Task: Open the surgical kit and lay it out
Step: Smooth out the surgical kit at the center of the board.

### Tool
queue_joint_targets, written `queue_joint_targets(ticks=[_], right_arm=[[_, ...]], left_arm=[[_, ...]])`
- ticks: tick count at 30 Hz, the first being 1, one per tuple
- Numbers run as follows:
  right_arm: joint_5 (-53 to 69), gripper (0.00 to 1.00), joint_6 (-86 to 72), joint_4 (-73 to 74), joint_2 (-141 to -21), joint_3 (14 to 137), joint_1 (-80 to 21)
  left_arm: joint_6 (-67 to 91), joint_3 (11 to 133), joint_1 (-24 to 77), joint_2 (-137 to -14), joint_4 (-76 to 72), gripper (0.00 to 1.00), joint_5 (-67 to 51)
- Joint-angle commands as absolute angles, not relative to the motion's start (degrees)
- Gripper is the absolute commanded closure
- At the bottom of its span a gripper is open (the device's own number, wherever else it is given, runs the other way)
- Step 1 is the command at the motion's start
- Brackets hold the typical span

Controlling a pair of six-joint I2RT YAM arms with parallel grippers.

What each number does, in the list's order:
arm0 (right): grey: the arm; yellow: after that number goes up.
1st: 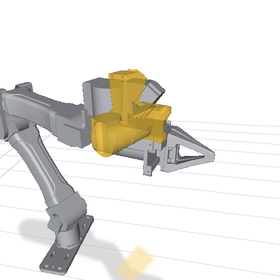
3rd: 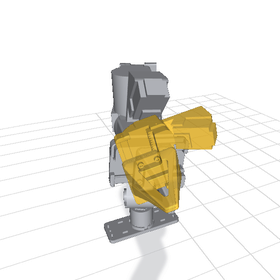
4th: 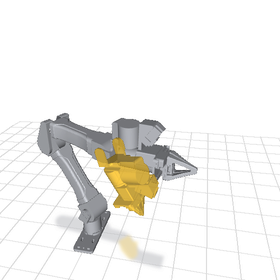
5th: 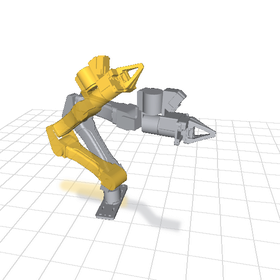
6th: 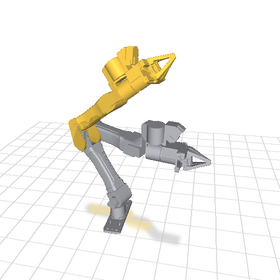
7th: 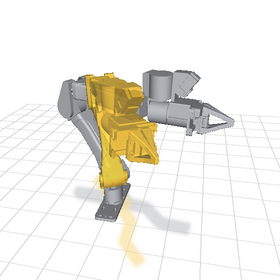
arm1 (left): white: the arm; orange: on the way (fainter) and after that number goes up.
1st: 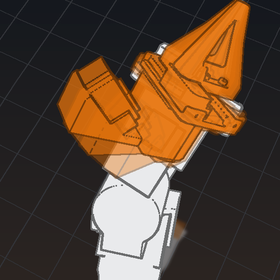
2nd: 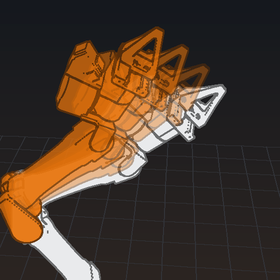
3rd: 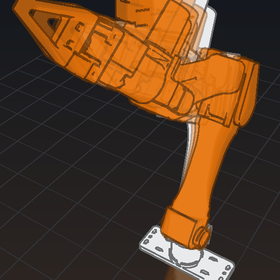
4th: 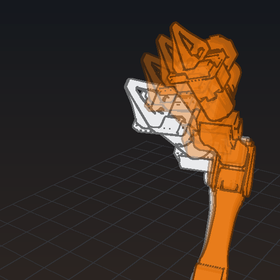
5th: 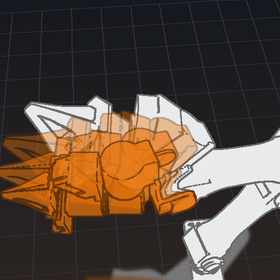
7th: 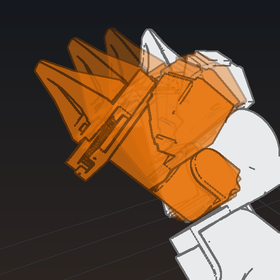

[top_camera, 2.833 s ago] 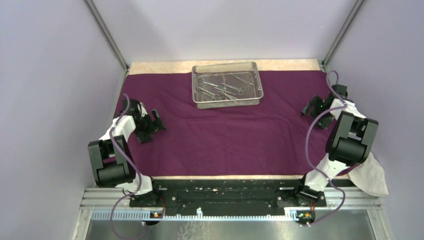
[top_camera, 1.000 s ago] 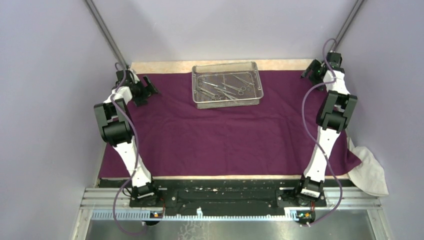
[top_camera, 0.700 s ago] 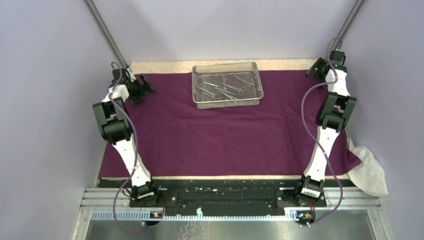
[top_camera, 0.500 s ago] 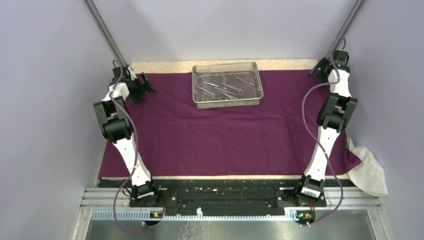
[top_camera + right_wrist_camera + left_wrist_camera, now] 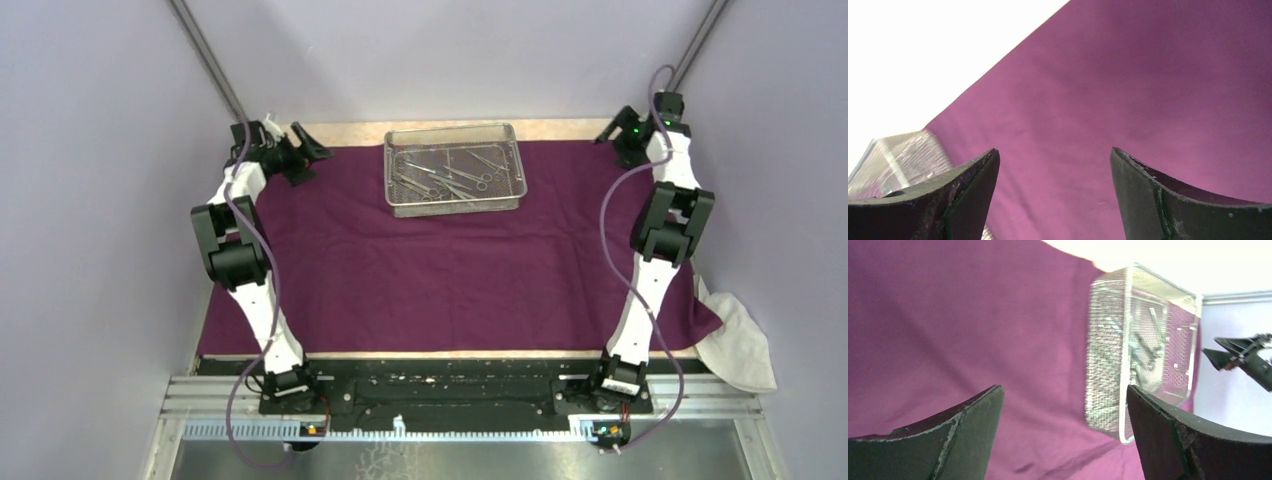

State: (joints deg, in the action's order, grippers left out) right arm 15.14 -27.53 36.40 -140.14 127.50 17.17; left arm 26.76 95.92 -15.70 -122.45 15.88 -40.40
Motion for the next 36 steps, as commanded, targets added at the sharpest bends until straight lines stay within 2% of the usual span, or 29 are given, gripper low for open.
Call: queue_joint_targets(ticks=[1, 8, 10, 13, 17, 25, 36], right_arm=[[22.96, 0.2, -29.9, 31.94, -135.44, 124.55, 10.97], [27.06, 0.21, -32.41, 28.37, -138.52, 125.67, 6.12], [27.18, 0.24, -33.37, 27.03, -139.17, 125.19, 5.2], [28.09, 0.34, -34.77, 24.71, -140.93, 124.86, 4.56], [27.68, 0.36, -35.89, 23.6, -143.34, 125.06, 4.07], [26.1, 0.35, -36.58, 22.82, -146.76, 125.07, 3.71], [11.35, 0.35, -36.21, 26.75, -149.72, 124.54, 5.62]], left_arm=[[35.89, 94.53, -10.72, -119.05, 2.9, 0.01, -45.88], [39.44, 100.3, -2.67, -126.41, -2.32, 0.06, -44.68], [40.8, 100.24, -1.7, -127.77, -3.6, 0.12, -43.62], [43.28, 98.56, -1.34, -129.32, -7.17, 0.21, -42.55], [45.59, 97.67, -1.32, -131.4, -9.45, 0.29, -41.7], [52.55, 93.18, -1.41, -134.49, -18.69, 0.3, -39.36], [55.28, 100.78, -1.41, -142.96, -8.12, 0.3, -29.5]])
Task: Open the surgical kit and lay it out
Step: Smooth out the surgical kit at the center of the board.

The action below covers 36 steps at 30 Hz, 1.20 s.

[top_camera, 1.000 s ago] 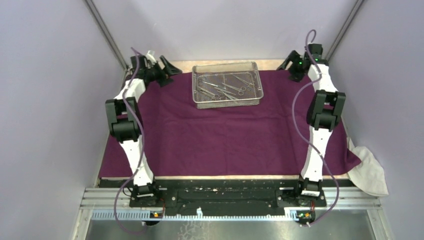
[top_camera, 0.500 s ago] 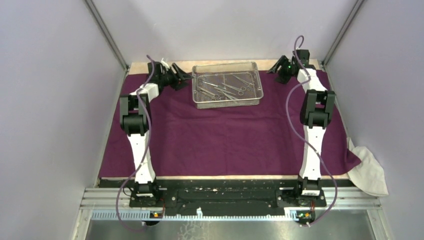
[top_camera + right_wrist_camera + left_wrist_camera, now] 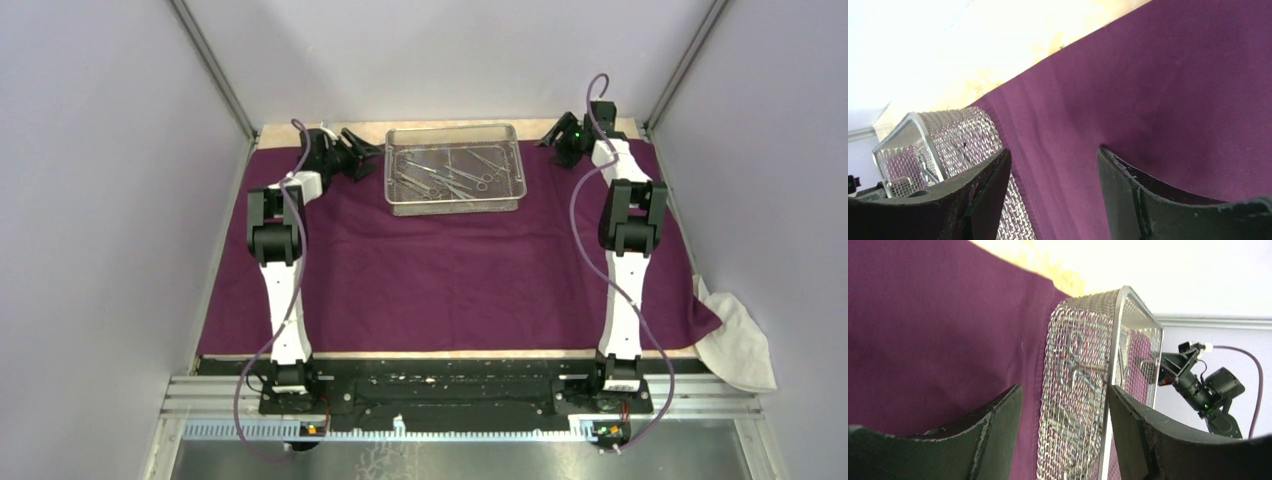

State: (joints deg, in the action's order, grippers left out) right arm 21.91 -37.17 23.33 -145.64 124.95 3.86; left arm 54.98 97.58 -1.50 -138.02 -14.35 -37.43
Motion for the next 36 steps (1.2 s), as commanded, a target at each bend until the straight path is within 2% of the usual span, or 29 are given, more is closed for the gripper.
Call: queue_joint_targets(ticks=[1, 10, 17, 23, 25, 31, 36], right_arm=[[10.92, 0.35, -36.27, 26.8, -150.1, 124.66, 5.97], [7.91, 0.34, -37.6, 29.28, -153.26, 127.68, 9.19], [16.06, 0.33, -30.62, 35.16, -156.63, 139.91, 10.02], [16.95, 0.27, -25.71, 40.76, -146.93, 139.07, 9.73], [14.94, 0.26, -24.09, 43.45, -142.84, 137.33, 9.04], [1.97, 0.24, -18.4, 56.18, -135.46, 130.86, 3.83], [-4.08, 0.18, -13.45, 57.34, -131.88, 124.54, -1.38]], left_arm=[[55.24, 101.75, -1.41, -143.65, -7.56, 0.3, -29.33], [52.55, 104.11, -1.76, -145.24, -4.34, 0.29, -30.93], [45.84, 103.28, -1.58, -136.81, -0.73, 0.13, -37.96], [37.77, 104.4, -2.05, -127.48, 7.8, 0.05, -36.91], [36.23, 104.59, -2.15, -125.31, 12.31, 0.05, -34.66], [31.81, 102.86, -2.18, -122.5, 29.07, 0.17, -23.29], [27.07, 100.92, -1.65, -122.55, 31.12, 0.21, -19.38]])
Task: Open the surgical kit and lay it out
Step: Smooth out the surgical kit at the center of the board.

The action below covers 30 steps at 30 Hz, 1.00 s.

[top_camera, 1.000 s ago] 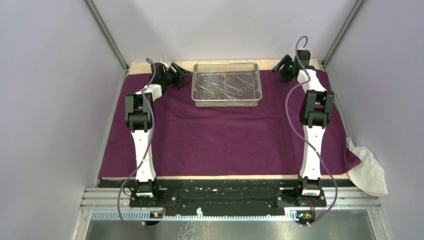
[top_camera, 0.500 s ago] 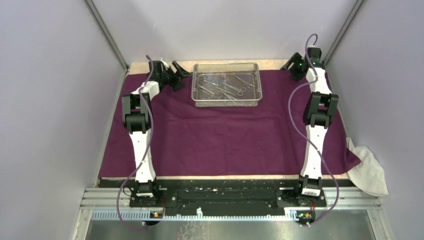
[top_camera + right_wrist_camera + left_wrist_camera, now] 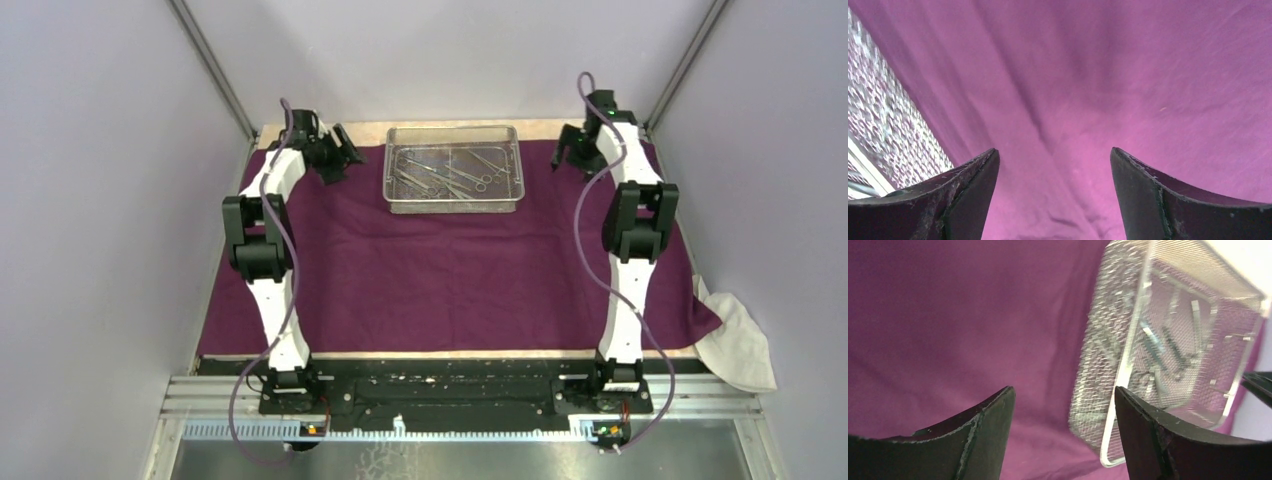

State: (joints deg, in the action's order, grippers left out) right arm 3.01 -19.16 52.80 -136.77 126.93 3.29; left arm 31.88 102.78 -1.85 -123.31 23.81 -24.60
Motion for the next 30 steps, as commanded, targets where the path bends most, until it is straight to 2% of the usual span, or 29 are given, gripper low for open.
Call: queue_joint_targets(ticks=[1, 3, 6, 20, 30], right_arm=[[-4.7, 0.18, -12.96, 57.75, -132.11, 124.54, -1.88], [-5.32, 0.16, -11.8, 58.21, -132.56, 124.27, -2.65], [-6.3, 0.1, -10.23, 56.83, -133.28, 122.88, -3.94], [-10.86, 0.04, -8.73, 53.93, -146.48, 127.72, -3.19], [-15.01, 0.04, -9.74, 55.32, -153.17, 132.31, 2.16]], left_arm=[[26.42, 101.83, -1.55, -123.48, 31.25, 0.21, -19.17], [24.95, 104.58, -1.0, -125.32, 32.56, 0.17, -17.98], [22.07, 107.98, 1.3, -127.73, 34.21, 0.02, -12.56], [19.21, 117.38, 3.17, -142.15, 44.54, 0.01, 1.14], [18.1, 118.53, 3.16, -143.66, 41.85, 0.01, -2.37]])
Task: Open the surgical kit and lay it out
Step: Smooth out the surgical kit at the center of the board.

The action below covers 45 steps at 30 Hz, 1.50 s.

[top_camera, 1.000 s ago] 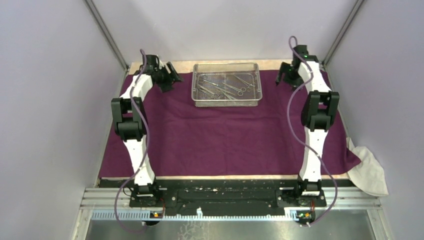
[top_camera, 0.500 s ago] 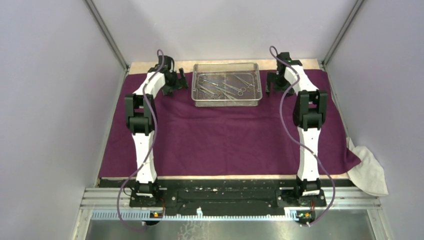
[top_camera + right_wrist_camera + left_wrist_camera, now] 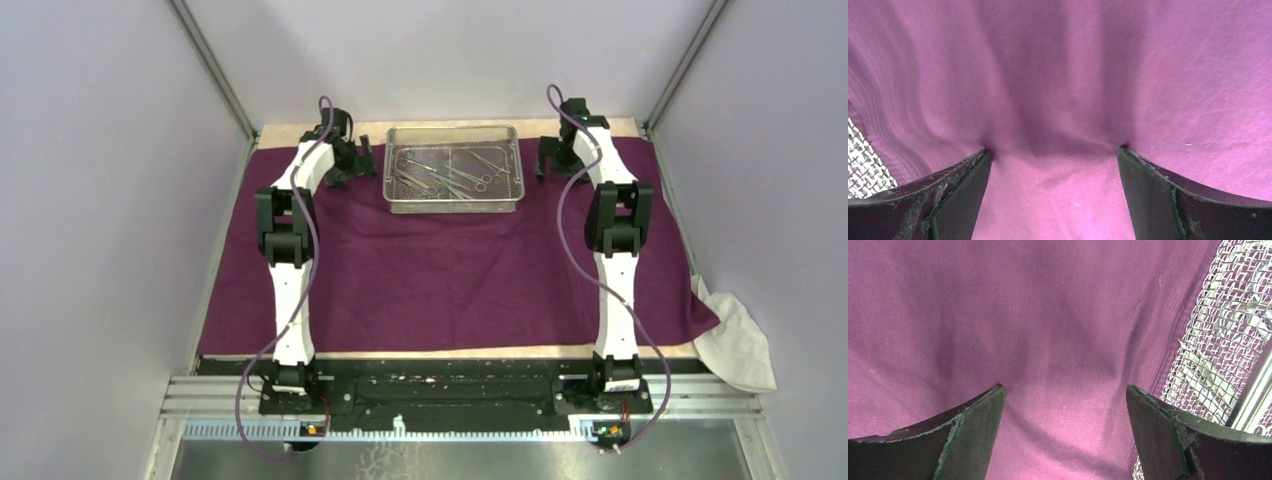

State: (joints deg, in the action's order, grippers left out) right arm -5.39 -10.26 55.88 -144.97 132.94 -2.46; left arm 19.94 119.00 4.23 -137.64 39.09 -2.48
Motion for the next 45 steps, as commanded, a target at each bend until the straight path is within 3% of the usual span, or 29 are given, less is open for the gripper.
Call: queue_joint_targets(ticks=[1, 9, 17, 25, 35, 40, 45], right_arm=[[-15.42, 0.04, -9.95, 55.49, -153.31, 132.28, 2.57], [-7.2, 0.06, -12.13, 54.93, -145.24, 127.39, 2.82], [-4.55, 0.03, -15.68, 59.89, -131.71, 122.85, 0.36], [-2.15, 0.02, -15.6, 55.1, -106.89, 95.46, -1.76], [-6.05, 0.19, -14.06, 53.79, -81.57, 60.5, 16.61], [-14.2, 0.51, -16.84, 54.86, -82.27, 62.42, 23.68], [-12.0, 0.47, -21.75, 50.41, -85.08, 58.44, 34.81]], left_arm=[[17.89, 118.93, 3.16, -143.7, 41.73, 0.01, -3.41], [17.62, 120.14, 3.25, -137.32, 40.95, 0.01, -8.25], [17.55, 114.48, 3.94, -124.12, 44.35, 0.01, -4.9], [18.74, 97.19, 4.46, -108.41, 46.71, 0.01, -6.35], [19.26, 74.28, 5.49, -89.52, 43.14, 0.01, -13.28], [17.43, 71.2, 5.56, -86.61, 43.45, 0.01, -14.11], [16.31, 71.92, 5.54, -87.18, 43.81, 0.01, -15.53]])
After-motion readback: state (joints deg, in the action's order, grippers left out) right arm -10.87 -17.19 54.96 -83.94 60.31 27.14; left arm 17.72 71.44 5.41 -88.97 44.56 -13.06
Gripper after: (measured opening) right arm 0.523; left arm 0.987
